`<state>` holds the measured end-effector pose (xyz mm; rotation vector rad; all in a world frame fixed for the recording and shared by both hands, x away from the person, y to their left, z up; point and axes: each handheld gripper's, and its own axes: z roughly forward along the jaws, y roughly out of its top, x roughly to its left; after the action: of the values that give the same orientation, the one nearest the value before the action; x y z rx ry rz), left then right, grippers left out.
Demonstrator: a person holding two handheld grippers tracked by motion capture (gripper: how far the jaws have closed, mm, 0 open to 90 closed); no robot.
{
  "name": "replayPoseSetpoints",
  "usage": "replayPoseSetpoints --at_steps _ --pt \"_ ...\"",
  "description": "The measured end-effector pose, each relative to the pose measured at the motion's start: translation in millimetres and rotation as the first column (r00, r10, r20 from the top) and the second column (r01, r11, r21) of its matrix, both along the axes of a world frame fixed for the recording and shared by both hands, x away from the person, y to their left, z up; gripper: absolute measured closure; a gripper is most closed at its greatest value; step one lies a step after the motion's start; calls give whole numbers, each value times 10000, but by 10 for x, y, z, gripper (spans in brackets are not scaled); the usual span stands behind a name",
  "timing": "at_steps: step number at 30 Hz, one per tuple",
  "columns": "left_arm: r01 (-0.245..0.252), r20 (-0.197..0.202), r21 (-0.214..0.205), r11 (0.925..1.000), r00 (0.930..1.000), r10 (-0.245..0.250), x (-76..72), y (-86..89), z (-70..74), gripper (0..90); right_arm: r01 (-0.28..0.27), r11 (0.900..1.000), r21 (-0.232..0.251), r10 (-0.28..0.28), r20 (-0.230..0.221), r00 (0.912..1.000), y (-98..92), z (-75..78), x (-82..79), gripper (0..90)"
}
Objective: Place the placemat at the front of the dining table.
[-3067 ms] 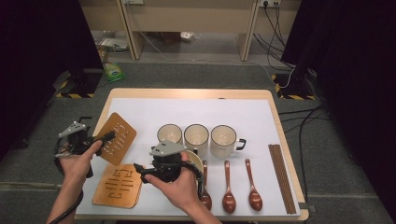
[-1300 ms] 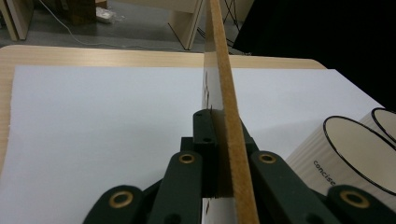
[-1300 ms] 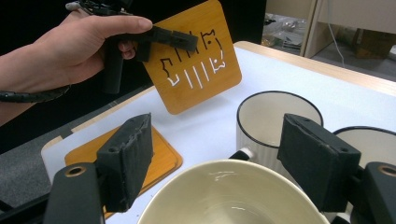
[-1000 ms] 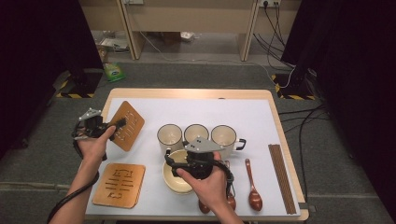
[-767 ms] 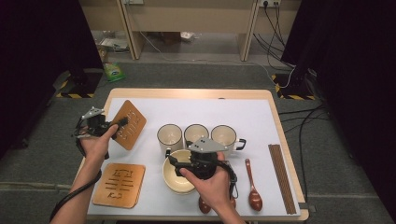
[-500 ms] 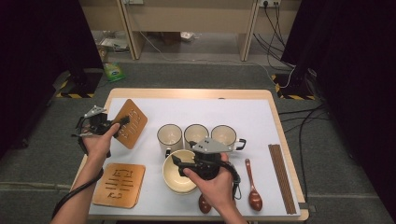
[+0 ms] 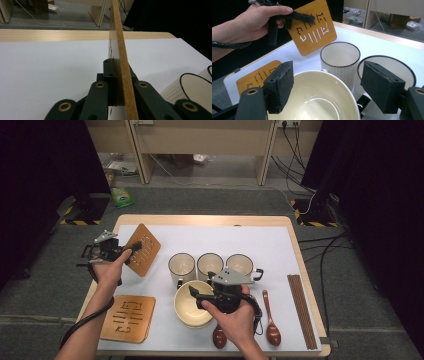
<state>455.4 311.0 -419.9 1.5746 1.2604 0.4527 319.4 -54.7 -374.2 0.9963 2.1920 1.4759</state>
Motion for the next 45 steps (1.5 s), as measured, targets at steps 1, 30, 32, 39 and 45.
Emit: replayPoseSetpoints --at_steps 1,30,32,39,45 --pt "10 12 16 10000 10000 -10 6 -7 6 862 31 10000 -7 -31 18 10000 -26 -1 1 263" --pt "327 62 7 9995 9994 -327 249 -288 66 862 907 9959 27 -907 -138 9958 -423 -71 18 263" --pt "371 74 -6 9993 9993 -371 267 -314 70 862 964 9953 42 -964 -163 9952 -449 -76 18 263" --pt "499 13 16 9988 9988 -499 335 -408 66 862 1257 9921 55 -1255 -244 9918 -566 -120 30 263" --pt "638 -7 20 9980 9980 -638 398 -503 65 862 1412 9899 148 -1409 -221 9898 -639 -122 32 263"
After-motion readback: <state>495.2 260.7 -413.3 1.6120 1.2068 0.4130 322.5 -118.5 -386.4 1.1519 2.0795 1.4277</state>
